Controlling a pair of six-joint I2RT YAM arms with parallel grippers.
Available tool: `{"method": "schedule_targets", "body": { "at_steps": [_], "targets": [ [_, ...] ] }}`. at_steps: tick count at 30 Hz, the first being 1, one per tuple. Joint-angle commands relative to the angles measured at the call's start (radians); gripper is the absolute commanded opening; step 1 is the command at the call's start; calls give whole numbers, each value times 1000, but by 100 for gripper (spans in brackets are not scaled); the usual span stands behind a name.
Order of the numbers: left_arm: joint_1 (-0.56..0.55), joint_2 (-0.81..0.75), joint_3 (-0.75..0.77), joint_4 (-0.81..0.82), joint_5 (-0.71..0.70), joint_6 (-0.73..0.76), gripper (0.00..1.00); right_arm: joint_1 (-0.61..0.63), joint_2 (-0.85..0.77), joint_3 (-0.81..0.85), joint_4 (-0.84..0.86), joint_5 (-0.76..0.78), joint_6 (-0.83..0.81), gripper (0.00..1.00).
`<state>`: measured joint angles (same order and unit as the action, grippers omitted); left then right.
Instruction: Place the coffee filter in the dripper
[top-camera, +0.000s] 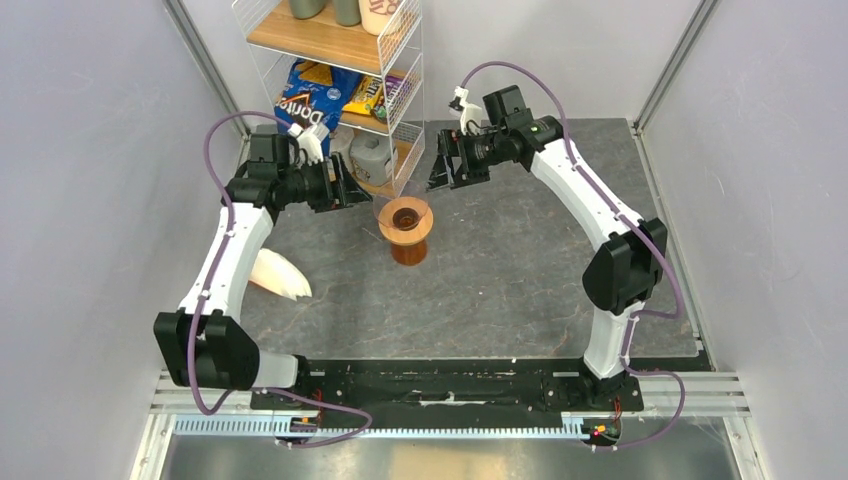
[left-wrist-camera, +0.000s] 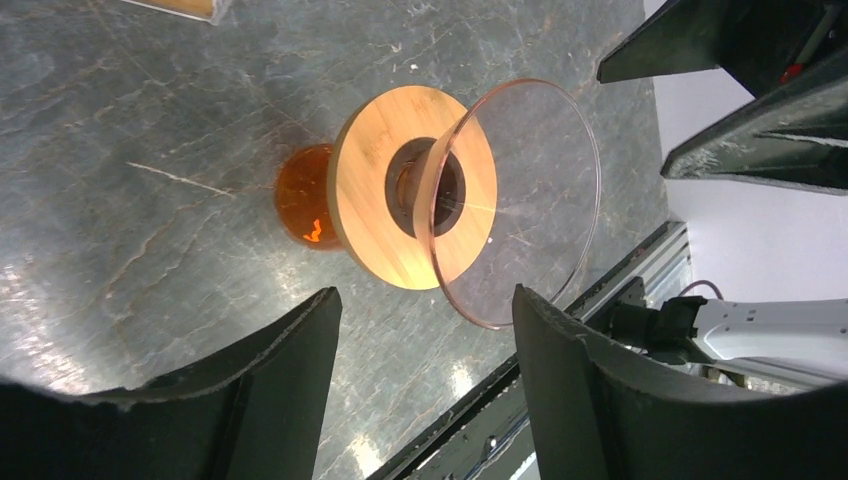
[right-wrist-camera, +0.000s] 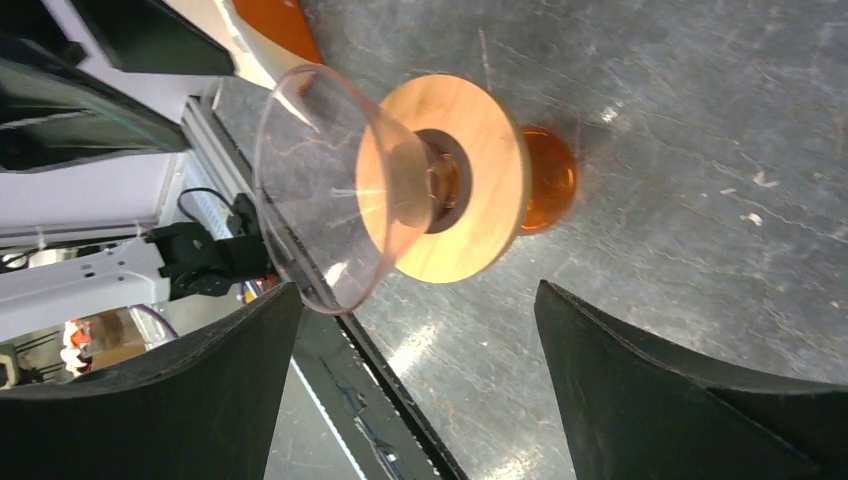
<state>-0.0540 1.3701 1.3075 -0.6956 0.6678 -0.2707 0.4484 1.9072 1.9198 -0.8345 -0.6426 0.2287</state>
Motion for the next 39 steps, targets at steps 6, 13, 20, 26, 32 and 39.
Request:
{"method": "schedule_targets", "body": {
  "at_steps": [6, 13, 20, 26, 32, 39],
  "targets": [
    [-45, 30, -53, 110, 36, -71, 58, 18, 21, 5, 86, -128, 81, 81],
    [-77, 62, -39, 116, 26, -68, 51, 25, 50, 15, 84, -124, 92, 65],
    [-86, 94, -11, 123, 22, -83, 41, 47, 66, 18, 83, -69, 81, 53],
    [-86, 109, 12, 123, 32, -97, 36, 47, 85, 36, 81, -51, 89, 44],
    [-87, 119, 26, 119, 37, -106, 34, 46, 105, 51, 67, -25, 86, 38],
    [-92, 134, 36, 119, 30, -114, 34, 46, 124, 73, 60, -22, 86, 37]
  ]
}}
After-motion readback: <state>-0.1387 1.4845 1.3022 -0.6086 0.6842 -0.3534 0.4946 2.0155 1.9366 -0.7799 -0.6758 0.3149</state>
